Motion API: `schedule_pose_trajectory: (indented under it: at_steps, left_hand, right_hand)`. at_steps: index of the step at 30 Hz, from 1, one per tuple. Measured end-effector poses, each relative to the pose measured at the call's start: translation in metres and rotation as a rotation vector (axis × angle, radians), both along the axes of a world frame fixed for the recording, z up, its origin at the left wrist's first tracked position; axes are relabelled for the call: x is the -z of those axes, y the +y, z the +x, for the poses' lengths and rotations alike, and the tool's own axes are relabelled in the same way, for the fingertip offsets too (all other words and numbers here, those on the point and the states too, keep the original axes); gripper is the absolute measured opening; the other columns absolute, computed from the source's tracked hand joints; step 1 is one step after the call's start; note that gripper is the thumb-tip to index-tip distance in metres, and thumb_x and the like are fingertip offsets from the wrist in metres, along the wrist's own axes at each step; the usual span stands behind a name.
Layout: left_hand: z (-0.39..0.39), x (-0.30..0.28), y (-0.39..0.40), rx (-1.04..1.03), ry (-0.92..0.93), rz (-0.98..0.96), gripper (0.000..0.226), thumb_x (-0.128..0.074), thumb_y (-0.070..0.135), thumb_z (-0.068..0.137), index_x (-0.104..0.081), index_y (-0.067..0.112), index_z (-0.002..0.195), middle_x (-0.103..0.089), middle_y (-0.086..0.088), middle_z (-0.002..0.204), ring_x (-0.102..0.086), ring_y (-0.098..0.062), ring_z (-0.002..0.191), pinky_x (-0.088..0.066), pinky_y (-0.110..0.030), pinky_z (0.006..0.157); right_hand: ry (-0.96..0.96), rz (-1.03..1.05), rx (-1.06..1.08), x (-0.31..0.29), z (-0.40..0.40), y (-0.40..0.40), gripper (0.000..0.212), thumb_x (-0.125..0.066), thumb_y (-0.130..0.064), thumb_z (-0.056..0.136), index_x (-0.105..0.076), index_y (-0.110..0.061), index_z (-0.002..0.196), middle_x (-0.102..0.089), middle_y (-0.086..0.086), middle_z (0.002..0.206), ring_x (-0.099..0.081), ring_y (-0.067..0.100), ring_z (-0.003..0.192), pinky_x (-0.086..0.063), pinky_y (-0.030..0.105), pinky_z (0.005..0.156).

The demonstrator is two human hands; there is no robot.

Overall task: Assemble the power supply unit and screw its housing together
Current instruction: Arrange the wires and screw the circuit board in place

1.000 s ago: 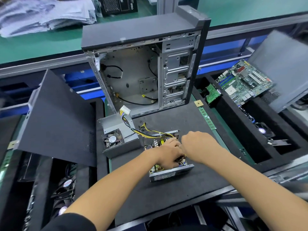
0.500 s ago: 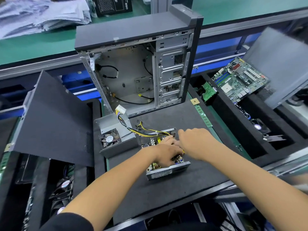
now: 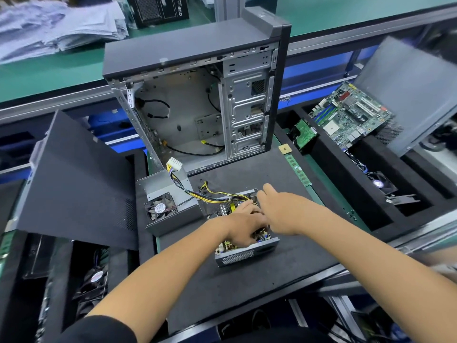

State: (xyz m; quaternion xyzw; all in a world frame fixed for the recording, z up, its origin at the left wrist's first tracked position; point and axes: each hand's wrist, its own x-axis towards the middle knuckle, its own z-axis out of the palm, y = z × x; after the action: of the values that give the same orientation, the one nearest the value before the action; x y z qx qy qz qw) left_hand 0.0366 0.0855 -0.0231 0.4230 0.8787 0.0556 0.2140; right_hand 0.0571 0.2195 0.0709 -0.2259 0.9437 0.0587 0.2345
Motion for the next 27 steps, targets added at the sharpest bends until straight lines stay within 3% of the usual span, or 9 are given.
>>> schedule_pose_trajectory:
  at_steps: [2,7,10,13,17,18,20,24,27]
  left_hand:
    - [0.0,0.001,-0.001,-0.003,0.001,0.021,0.039,-0.059,0.018,0.08,-0.055,0.014,0.12,-0.044,-0.014,0.135,-0.012,-0.019,0.134,0.014,-0.022,0.106]
    - [0.002,-0.002,-0.002,-0.035,-0.033,-0.035,0.029,-0.056,0.018,0.085,-0.058,0.004,0.11,-0.051,-0.016,0.125,-0.023,-0.023,0.123,0.006,-0.024,0.101]
    - [0.002,-0.003,-0.001,-0.021,-0.032,-0.001,0.045,-0.058,0.017,0.082,-0.053,0.012,0.126,-0.043,-0.014,0.134,-0.015,-0.016,0.127,0.01,-0.027,0.109]
    - [0.001,-0.005,0.0,-0.009,-0.032,-0.023,0.052,-0.058,0.016,0.08,-0.051,0.02,0.132,-0.045,-0.009,0.134,-0.015,-0.017,0.136,0.012,-0.033,0.116]
    - [0.0,-0.002,0.0,-0.004,-0.04,-0.043,0.05,-0.056,0.015,0.083,-0.049,0.019,0.132,-0.046,-0.008,0.136,-0.011,-0.021,0.142,0.013,-0.036,0.118]
    - [0.0,-0.002,0.0,-0.006,-0.036,-0.044,0.047,-0.056,0.015,0.083,-0.051,0.019,0.13,-0.046,-0.009,0.134,-0.011,-0.021,0.142,0.013,-0.036,0.118]
    - [-0.001,-0.001,-0.002,0.0,-0.024,-0.024,0.042,-0.057,0.016,0.082,-0.055,0.017,0.124,-0.046,-0.008,0.133,-0.012,-0.022,0.141,0.013,-0.035,0.117]
    - [-0.001,-0.001,-0.001,0.002,-0.038,-0.005,0.046,-0.058,0.016,0.082,-0.053,0.017,0.128,-0.044,-0.006,0.137,-0.014,-0.019,0.139,0.015,-0.034,0.116]
    - [-0.001,0.0,-0.001,0.009,-0.047,-0.031,0.051,-0.057,0.016,0.082,-0.048,0.02,0.133,-0.043,-0.005,0.14,-0.012,-0.018,0.141,0.015,-0.035,0.117]
  right_hand:
    - [-0.047,-0.027,-0.024,0.001,0.001,-0.003,0.024,-0.051,-0.003,0.084,-0.043,-0.008,0.107,-0.036,0.011,0.111,-0.045,0.021,0.058,-0.028,0.03,0.047]
    - [0.079,-0.086,-0.033,0.005,-0.001,-0.015,0.012,-0.054,-0.005,0.081,-0.046,-0.013,0.085,-0.045,0.005,0.083,-0.053,0.026,0.074,-0.04,0.03,0.06]
    - [0.148,-0.012,-0.019,0.008,-0.005,-0.012,0.009,-0.049,-0.008,0.088,-0.055,-0.012,0.094,-0.06,0.01,0.097,-0.06,0.028,0.083,-0.041,0.031,0.062]
    - [0.182,0.069,-0.015,0.01,-0.006,-0.002,0.016,-0.045,-0.013,0.094,-0.055,-0.009,0.107,-0.059,0.01,0.108,-0.062,0.03,0.095,-0.039,0.032,0.063]
    - [0.041,0.0,0.03,0.006,-0.002,0.002,0.014,-0.051,-0.014,0.092,-0.04,-0.011,0.1,-0.034,0.006,0.1,-0.047,0.019,0.062,-0.026,0.027,0.047]
    - [0.028,-0.02,0.027,0.005,0.0,0.001,0.015,-0.053,-0.011,0.089,-0.04,-0.012,0.096,-0.033,0.004,0.097,-0.046,0.019,0.061,-0.025,0.026,0.046]
    - [0.07,-0.039,0.031,0.004,0.003,-0.003,0.013,-0.054,-0.008,0.086,-0.044,-0.014,0.09,-0.046,0.006,0.095,-0.057,0.024,0.078,-0.034,0.025,0.055]
    - [0.165,0.076,0.03,0.012,0.01,-0.004,0.018,-0.047,-0.006,0.09,-0.054,-0.01,0.106,-0.059,0.01,0.11,-0.06,0.029,0.101,-0.039,0.032,0.067]
    - [0.131,0.049,0.077,0.009,0.008,0.0,0.011,-0.047,-0.013,0.093,-0.047,-0.012,0.104,-0.051,0.009,0.109,-0.059,0.026,0.082,-0.035,0.029,0.058]
